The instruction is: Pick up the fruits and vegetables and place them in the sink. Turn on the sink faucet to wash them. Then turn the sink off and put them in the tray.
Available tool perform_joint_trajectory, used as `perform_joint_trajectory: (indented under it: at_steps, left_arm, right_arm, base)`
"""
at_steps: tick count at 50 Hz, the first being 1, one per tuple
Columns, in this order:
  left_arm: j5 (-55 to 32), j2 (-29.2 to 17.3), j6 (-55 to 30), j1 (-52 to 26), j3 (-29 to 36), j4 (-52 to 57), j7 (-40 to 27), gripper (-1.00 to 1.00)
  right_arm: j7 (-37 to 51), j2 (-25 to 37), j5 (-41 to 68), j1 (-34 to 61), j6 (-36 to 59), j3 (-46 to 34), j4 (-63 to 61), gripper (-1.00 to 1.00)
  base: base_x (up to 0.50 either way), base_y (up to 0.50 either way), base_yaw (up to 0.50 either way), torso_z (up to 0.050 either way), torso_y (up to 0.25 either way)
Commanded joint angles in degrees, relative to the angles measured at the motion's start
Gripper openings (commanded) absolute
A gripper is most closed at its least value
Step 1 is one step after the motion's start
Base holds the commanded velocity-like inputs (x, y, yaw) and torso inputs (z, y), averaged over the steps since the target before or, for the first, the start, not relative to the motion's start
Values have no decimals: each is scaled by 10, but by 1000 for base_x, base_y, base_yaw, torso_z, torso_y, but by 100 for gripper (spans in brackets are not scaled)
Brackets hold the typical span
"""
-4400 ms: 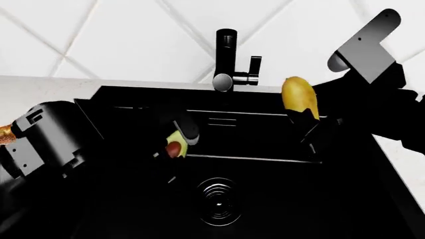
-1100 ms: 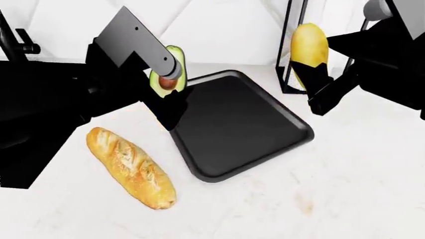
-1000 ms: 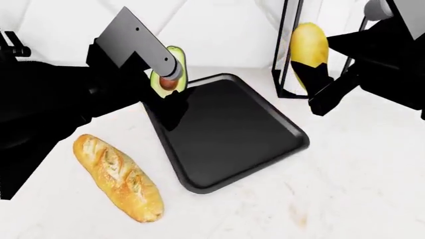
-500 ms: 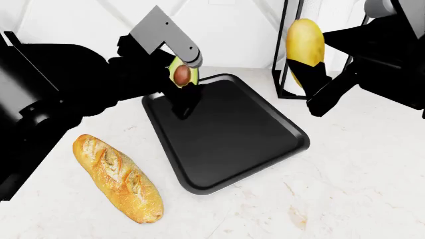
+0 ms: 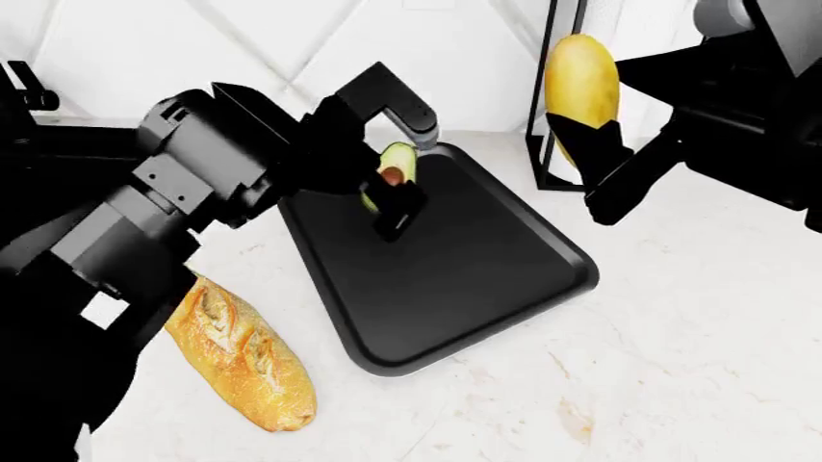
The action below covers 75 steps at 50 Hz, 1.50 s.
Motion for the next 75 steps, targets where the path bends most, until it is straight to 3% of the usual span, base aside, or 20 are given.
perform_joint_trajectory:
  at_steps: [1,4,14,21,22,34,39,44,56,75]
  left_arm:
    - [34,82,45,-9,41,-169,81,-100]
    - [40,105,44,-10,62,-218,107,-100]
    - [-32,106,23,-9,158,-218,118,-100]
    - [-60,106,21,-13,188,-212,114,-100]
    - [-61,106,22,-14,190,-212,114,100]
    - [-79,101,22,-32,189,-200,111,100]
    - [-118,34,-33,-45,159,-58,36,100]
    - [-142,-4,-70,-54,141,26,-13,100]
    - [-202,-83,-135,-64,95,190,-113,100]
    - [-313,-218,-166,-65,-15,382,-250,100]
  right_arm:
    - [-4,-1,-13,0,-4,1,-1,-100]
    - [-3,-1,-13,0,-4,1,-2,-100]
    - [-4,-1,-17,-2,-6,-1,-1,-100]
    - [-3,1,-16,-3,-7,-1,-2,-100]
    - [-3,1,-15,-2,-7,-1,-2,-100]
    - [-22,-7,-14,9,6,-13,-4,-100]
    - [-43,-19,-18,23,21,-30,-2,-100]
    - [-62,-37,-33,36,31,-51,6,-100]
    - [-113,-93,-101,85,56,-116,76,-100]
    - [-199,-176,-201,116,41,-228,190,-100]
  base:
    - [0,0,0,0,10]
    - [0,0,0,0,0]
    - [0,0,0,0,0]
    - [0,0,0,0,0]
    - [0,0,0,0,0]
    - [0,0,0,0,1]
    - [0,0,0,0,0]
    - [0,0,0,0,0]
    - [0,0,0,0,0]
    - [0,0,0,1,0]
